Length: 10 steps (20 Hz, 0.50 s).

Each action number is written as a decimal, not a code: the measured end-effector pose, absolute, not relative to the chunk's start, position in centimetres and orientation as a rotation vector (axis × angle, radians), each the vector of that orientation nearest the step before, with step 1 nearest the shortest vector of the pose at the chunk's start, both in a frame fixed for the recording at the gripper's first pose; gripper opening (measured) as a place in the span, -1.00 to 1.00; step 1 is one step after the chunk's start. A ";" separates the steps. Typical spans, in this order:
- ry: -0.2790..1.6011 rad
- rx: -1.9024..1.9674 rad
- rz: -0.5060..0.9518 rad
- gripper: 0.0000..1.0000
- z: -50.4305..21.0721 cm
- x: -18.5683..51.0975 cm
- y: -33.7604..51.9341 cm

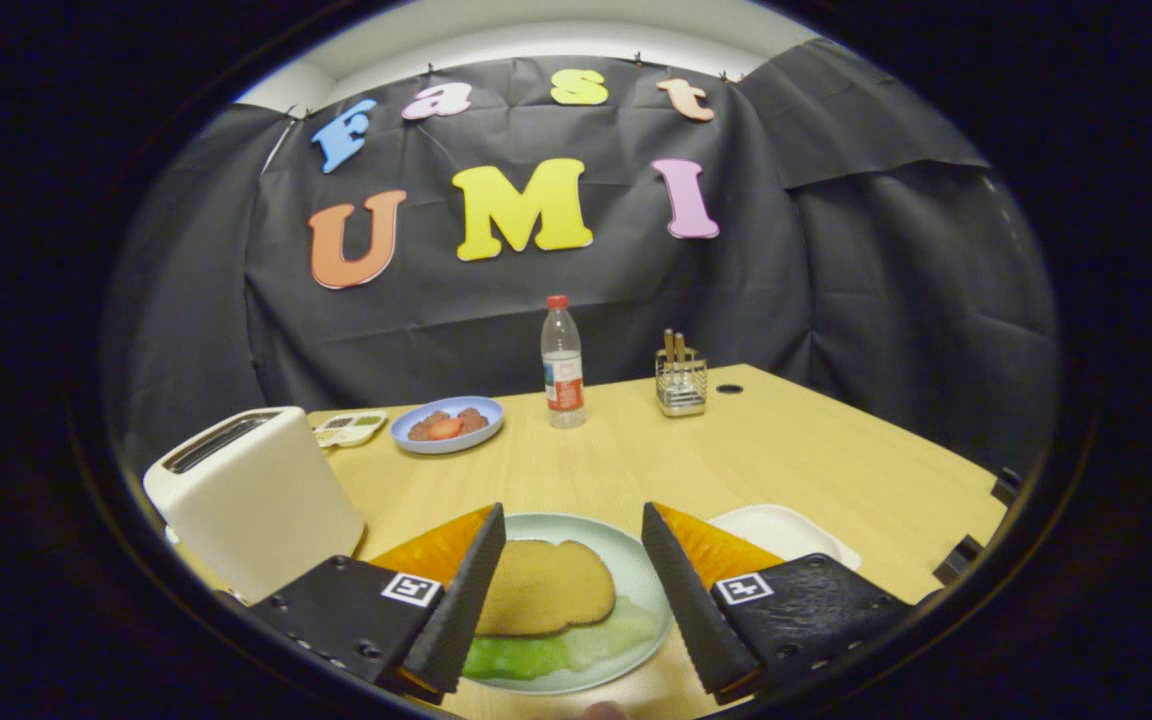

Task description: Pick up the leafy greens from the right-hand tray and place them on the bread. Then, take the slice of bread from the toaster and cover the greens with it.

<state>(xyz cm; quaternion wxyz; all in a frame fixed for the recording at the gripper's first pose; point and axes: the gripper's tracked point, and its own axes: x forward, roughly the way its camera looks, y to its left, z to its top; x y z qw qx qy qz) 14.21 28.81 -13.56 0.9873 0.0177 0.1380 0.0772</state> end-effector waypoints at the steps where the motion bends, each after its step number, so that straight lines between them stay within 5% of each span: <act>1: 0.238 0.016 0.170 0.76 -12.3 14.0 28.3; 10: -0.057 -0.103 0.179 0.91 1.8 7.9 19.9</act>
